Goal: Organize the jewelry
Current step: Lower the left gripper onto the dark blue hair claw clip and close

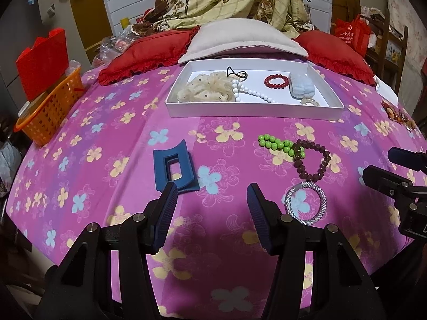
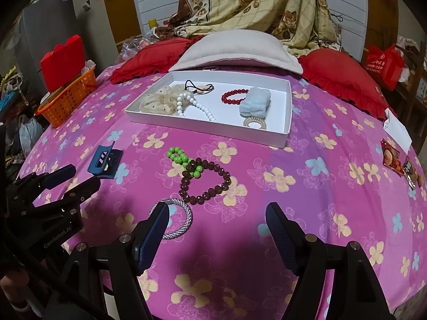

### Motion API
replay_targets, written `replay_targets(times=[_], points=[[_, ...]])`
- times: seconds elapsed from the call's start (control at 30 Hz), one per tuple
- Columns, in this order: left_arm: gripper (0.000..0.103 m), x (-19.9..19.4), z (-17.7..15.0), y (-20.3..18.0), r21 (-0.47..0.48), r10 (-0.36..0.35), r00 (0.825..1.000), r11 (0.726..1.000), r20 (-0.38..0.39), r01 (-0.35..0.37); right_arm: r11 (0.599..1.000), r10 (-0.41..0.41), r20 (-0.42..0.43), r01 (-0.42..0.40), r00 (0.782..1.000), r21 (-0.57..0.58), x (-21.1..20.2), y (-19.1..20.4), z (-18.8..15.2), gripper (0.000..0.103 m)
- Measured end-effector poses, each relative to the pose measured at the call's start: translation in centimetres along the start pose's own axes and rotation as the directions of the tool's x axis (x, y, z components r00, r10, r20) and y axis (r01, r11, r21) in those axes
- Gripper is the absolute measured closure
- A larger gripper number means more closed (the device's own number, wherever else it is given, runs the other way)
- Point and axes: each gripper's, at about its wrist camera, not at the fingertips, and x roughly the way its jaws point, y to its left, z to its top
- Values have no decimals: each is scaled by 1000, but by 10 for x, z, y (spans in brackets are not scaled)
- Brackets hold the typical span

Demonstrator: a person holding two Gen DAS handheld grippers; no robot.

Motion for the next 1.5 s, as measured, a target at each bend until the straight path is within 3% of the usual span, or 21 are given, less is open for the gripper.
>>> replay_targets(times=[0.3,0.53,0.67,0.77,0.9,1.07,1.1,1.2,1.4,1.47,1.5], points=[[49,4,0,10,-7,-34,999,999,-23,34,1000,15,-8,-15,1000,10,8,-8,-4,30],[49,-3,-6,62,-85,-135,990,988,-47,130,999,33,2,-33,999,14,22,-19,0,31],[49,-1,-14,77,-71,-134,988,989,-72,129,999,40,0,-40,999,11,35,-20,4,31],[49,4,-13,88,-124,-157,985,981,-76,147,999,38,-13,-38,999,8,45,-20,6,31],[38,15,-3,95,-220,-216,973,956,-80,194,999,50,-21,-50,999,11,53,-18,10,31],[25,33,14,93,-278,-233,970,939,-76,204,998,54,-17,-54,998,-17,61,-14,18,31],[25,39,17,93,-289,-229,969,937,-90,194,998,49,-19,-49,999,-39,65,-12,20,32],[25,50,26,90,-296,-228,968,937,-105,188,996,15,-29,-18,999,-85,74,-11,25,51],[25,74,39,80,-261,-172,974,957,-149,129,992,19,-61,-27,998,-120,96,-16,27,52],[25,81,40,78,-245,-148,976,964,-162,105,990,7,-75,-17,997,-142,104,-15,26,57],[25,85,40,76,-235,-131,977,968,-171,89,988,7,-51,-15,999,-152,104,-14,26,66]])
